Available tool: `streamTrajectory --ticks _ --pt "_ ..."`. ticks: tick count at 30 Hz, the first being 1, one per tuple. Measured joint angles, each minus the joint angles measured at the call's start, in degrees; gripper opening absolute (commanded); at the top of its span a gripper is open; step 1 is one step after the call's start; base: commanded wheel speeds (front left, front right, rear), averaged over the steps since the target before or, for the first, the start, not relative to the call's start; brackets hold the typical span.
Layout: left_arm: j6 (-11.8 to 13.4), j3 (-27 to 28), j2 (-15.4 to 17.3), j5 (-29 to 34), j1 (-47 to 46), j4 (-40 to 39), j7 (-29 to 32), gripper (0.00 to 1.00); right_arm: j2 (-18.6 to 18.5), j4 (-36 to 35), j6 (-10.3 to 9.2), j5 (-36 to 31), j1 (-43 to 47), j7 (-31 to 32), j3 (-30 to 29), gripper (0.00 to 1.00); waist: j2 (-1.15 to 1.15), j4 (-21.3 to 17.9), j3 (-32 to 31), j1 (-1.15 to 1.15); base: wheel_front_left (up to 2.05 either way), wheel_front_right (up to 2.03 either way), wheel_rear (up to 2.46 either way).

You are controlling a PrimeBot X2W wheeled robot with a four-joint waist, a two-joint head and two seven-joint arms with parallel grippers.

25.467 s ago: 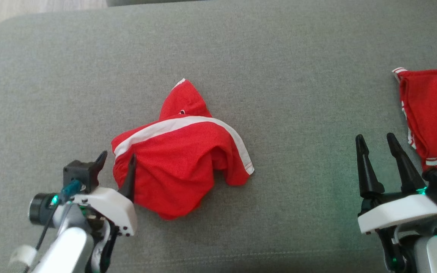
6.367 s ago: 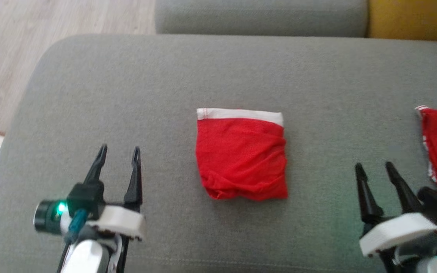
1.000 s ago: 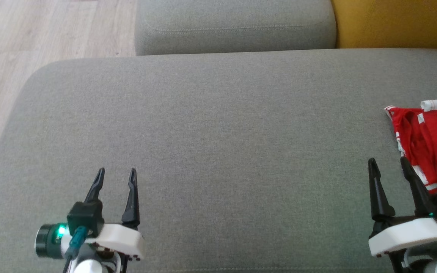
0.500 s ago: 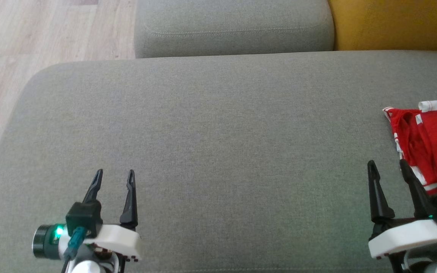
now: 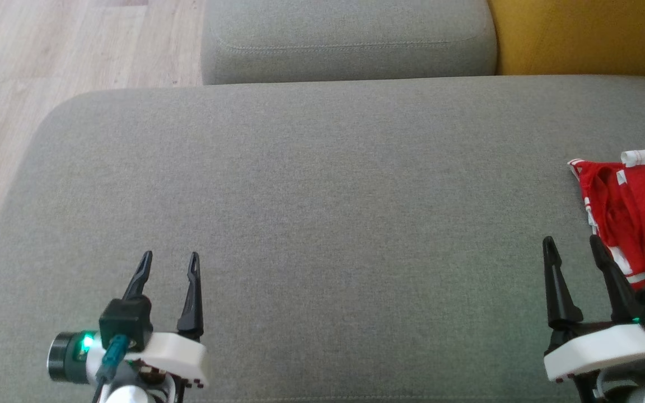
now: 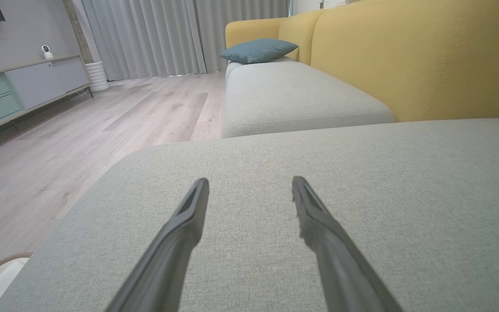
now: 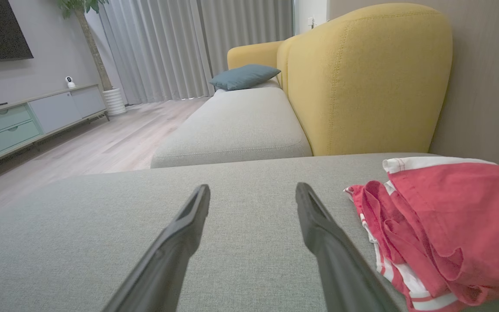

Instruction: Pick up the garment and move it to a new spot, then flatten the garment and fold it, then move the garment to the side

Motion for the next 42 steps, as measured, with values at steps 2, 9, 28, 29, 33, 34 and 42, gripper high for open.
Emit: streamTrajectory --ticks 2,9,28,29,33,34,42 --pt "0.2 -0.2 0.2 0.0 0.0 0.0 0.4 1.00 0.0 0.0 0.00 0.0 0.0 0.0 0.0 1.00 0.00 0.0 0.0 0.00 0.00 0.00 0.00" --pt "0.1 -1.2 -1.0 -0.6 3.0 4.4 0.4 0.00 0.0 5.4 -0.01 0.6 1.1 0.0 0.5 0.00 0.00 0.0 0.1 0.00 0.00 0.00 0.00" --pt "-2.9 1.1 -1.4 -13.7 2.9 5.1 2.6 0.00 0.0 8.1 -0.01 13.7 0.7 0.0 0.6 0.00 0.00 -0.3 0.2 0.00 0.00 0.00 0.00" --pt "-2.9 1.2 -1.4 -14.4 2.8 5.2 2.7 0.00 0.0 8.3 -0.01 14.4 0.5 0.0 0.6 0.00 0.00 -0.3 0.2 0.00 0.00 0.00 0.00" --pt "-3.5 1.8 -1.7 -17.2 2.1 5.3 3.3 0.00 0.0 8.7 -0.01 17.1 -0.4 0.0 0.6 0.00 0.00 -0.4 0.2 0.00 0.00 0.00 0.00" --pt "-3.9 2.1 -1.8 -17.8 2.1 5.4 3.4 0.00 0.0 8.8 -0.01 17.8 -0.4 0.0 0.6 0.00 0.00 -0.4 0.2 0.00 0.00 0.00 0.00" --pt "-5.2 3.2 -2.1 -23.2 2.0 5.6 4.1 0.00 0.0 10.1 -0.01 23.1 -0.9 0.0 0.6 0.00 0.00 -0.5 0.2 0.00 0.00 0.00 0.00"
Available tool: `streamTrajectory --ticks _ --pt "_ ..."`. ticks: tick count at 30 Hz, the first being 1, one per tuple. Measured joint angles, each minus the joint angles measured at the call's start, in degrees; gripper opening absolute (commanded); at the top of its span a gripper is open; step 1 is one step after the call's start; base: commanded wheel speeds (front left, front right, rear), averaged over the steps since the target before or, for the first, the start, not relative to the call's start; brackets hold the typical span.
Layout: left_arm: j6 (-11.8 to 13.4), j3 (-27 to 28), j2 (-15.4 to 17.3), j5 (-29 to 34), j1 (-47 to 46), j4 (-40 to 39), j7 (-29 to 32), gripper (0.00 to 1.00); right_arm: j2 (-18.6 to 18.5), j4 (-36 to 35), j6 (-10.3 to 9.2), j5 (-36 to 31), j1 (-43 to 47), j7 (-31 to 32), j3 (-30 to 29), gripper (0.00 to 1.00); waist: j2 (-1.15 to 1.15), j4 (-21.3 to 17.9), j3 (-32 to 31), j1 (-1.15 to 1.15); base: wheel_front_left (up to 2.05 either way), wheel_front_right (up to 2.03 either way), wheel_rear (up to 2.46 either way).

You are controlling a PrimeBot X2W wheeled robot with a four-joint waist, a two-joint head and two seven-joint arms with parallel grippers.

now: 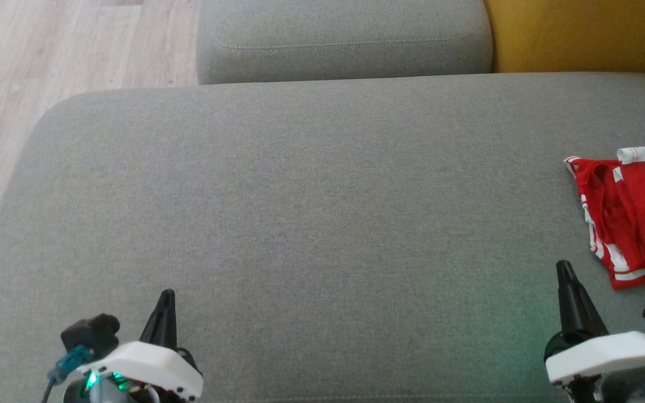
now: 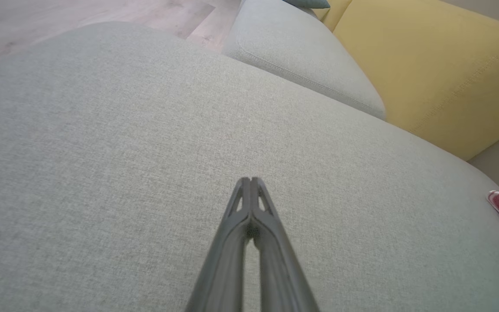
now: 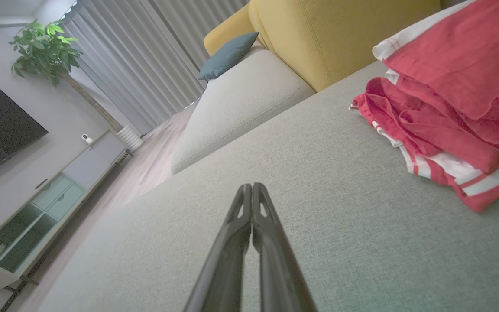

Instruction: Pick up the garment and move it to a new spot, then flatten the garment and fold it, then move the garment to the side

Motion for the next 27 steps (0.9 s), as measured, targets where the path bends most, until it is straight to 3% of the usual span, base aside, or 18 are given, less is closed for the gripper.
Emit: streamTrajectory --ticks 27 --pt "-4.0 5.2 -1.1 -17.8 -1.5 0.5 3.7 0.00 -0.2 3.8 0.00 17.9 -3.2 0.0 -0.5 0.00 0.00 -0.5 0.1 0.00 0.00 0.00 0.00"
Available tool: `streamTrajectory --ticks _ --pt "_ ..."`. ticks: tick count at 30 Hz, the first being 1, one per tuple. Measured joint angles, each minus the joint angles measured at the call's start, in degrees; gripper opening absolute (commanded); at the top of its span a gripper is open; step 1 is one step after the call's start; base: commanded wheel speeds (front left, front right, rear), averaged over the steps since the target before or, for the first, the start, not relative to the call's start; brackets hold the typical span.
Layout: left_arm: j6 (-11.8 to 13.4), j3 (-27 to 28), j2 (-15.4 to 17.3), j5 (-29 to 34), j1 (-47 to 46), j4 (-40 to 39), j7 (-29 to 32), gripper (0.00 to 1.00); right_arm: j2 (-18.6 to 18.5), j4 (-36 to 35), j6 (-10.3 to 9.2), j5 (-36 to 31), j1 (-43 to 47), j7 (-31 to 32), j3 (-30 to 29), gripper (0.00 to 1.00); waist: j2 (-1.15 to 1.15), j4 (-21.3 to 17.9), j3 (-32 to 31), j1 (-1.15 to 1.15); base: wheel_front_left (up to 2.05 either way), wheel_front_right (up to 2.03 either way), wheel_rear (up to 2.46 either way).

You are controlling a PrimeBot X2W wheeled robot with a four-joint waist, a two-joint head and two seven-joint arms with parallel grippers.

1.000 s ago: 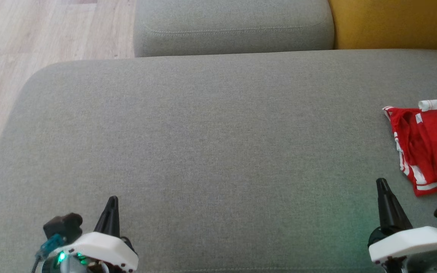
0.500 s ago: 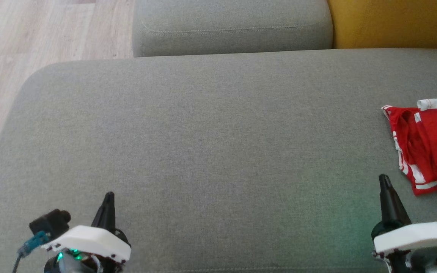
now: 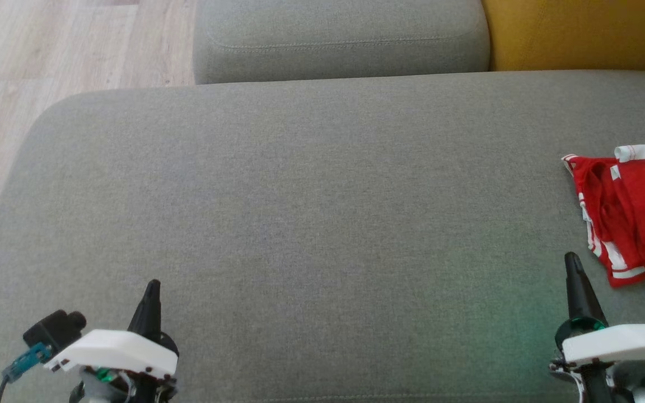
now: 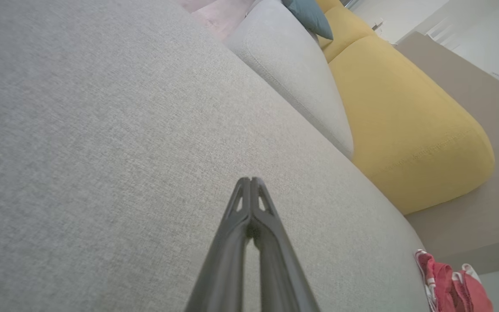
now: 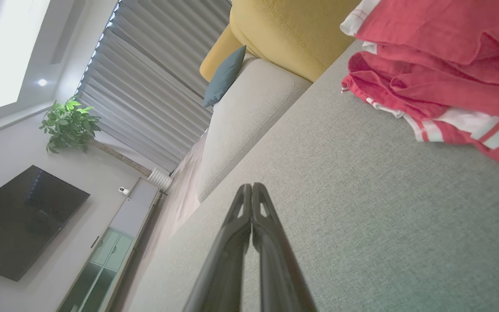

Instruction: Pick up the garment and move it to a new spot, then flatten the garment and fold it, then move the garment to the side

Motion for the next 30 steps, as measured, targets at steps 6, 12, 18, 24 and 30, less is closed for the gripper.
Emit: streamTrajectory --ticks 6,12,18,24,30 --pt "-1.1 0.8 -0.6 -4.0 -0.8 0.1 0.7 0.00 0.0 0.9 0.00 4.0 -0.7 0.3 -0.3 0.00 0.00 -0.1 0.0 0.00 0.00 0.00 0.00" --pt "-1.8 2.0 -0.8 -7.2 -0.8 0.5 1.3 0.00 0.0 1.6 0.00 7.2 -1.1 0.4 -0.5 0.00 0.00 -0.2 0.0 0.00 0.00 0.00 0.00" --pt "-2.8 3.1 -1.2 -11.2 -0.9 0.7 2.2 0.00 -0.1 2.5 0.00 11.2 -2.0 0.5 -0.8 0.00 0.00 -0.3 0.1 0.00 0.00 0.00 0.00" --pt "-3.9 4.2 -1.5 -15.7 -1.5 0.9 3.2 0.00 -0.1 3.6 0.00 15.7 -2.9 0.5 -1.0 0.00 0.00 -0.4 0.1 0.00 0.00 0.00 0.00" --pt "-4.8 5.7 -1.8 -19.6 -2.0 1.0 3.9 0.00 -0.1 4.3 0.00 19.6 -3.3 0.6 -1.1 0.00 0.00 -0.5 0.1 0.00 0.00 0.00 0.00"
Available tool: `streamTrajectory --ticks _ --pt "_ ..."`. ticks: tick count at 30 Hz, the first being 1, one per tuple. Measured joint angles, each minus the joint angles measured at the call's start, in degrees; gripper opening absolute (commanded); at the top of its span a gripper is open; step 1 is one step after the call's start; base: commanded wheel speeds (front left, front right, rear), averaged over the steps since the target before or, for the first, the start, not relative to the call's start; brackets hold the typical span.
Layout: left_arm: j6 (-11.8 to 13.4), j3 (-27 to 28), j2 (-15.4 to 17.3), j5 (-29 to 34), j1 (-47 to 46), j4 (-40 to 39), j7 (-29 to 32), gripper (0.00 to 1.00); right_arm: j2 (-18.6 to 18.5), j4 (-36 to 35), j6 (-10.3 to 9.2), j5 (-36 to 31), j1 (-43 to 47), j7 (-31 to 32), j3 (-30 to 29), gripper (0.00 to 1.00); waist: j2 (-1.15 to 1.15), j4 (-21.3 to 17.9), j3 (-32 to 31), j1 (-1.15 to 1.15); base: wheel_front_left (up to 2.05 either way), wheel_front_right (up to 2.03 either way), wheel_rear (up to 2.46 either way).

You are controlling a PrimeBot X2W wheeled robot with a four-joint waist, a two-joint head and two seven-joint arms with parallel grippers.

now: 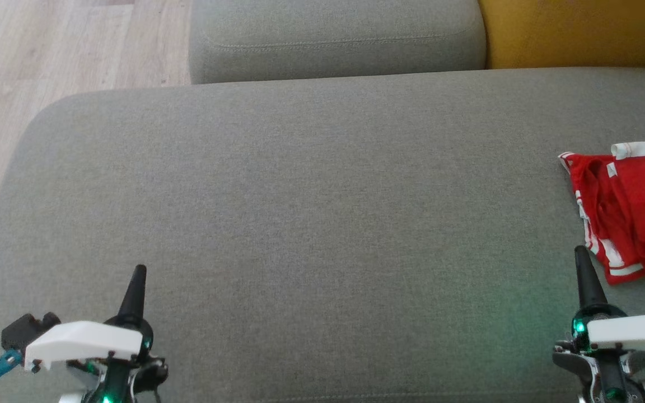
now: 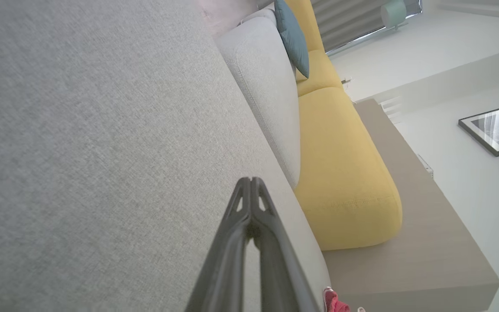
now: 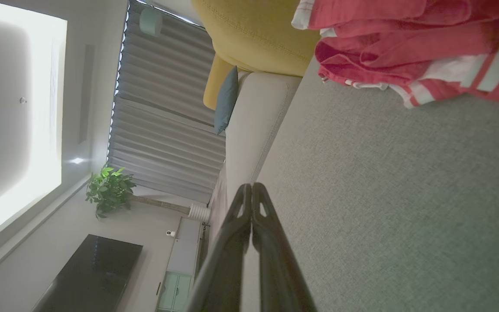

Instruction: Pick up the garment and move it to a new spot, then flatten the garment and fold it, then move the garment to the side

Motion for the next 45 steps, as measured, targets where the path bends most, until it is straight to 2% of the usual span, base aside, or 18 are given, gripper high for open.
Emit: streamTrajectory --ticks 35,45 --pt "-5.5 7.2 -2.6 -22.4 -2.5 0.9 4.9 0.00 -0.1 5.0 0.00 22.3 -4.5 1.0 -1.7 0.00 0.00 -0.6 0.1 0.00 0.00 0.00 0.00" --pt "-5.5 7.3 -2.7 -22.6 -2.5 1.0 5.3 0.00 -0.1 5.1 0.00 22.5 -4.5 1.3 -1.8 0.00 0.00 -0.6 0.1 0.00 0.00 0.00 0.00"
